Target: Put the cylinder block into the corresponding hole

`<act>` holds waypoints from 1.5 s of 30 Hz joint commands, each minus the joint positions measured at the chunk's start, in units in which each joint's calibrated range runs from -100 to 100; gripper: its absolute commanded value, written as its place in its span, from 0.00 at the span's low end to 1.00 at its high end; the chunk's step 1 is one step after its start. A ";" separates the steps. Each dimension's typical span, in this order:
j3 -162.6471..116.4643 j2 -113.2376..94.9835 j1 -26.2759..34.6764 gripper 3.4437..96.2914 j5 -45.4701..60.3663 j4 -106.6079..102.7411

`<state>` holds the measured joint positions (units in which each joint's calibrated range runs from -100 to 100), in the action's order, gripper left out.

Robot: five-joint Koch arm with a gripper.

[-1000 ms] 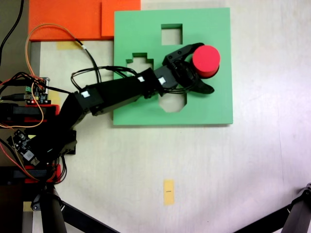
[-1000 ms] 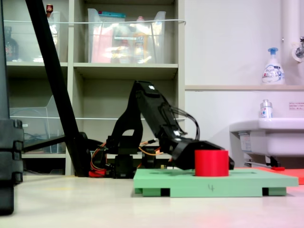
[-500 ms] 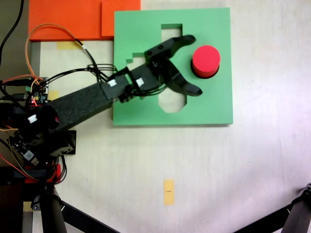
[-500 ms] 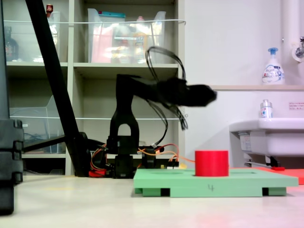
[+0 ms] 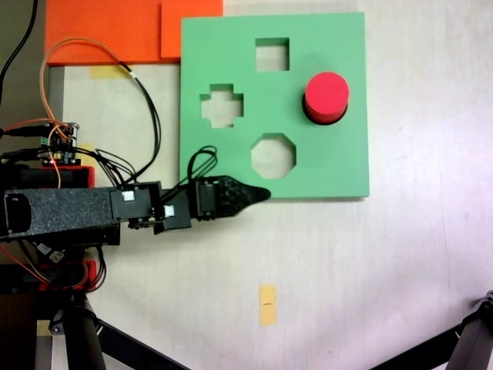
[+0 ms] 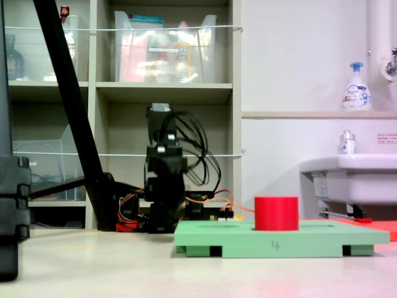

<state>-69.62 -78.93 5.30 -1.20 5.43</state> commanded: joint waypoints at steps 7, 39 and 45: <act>-19.31 2.26 0.59 0.48 0.44 8.58; -30.38 -21.07 -7.03 0.50 -6.89 -4.52; -30.38 -21.07 -5.27 0.50 -6.79 -4.61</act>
<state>-98.82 -99.45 -0.32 -8.13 7.00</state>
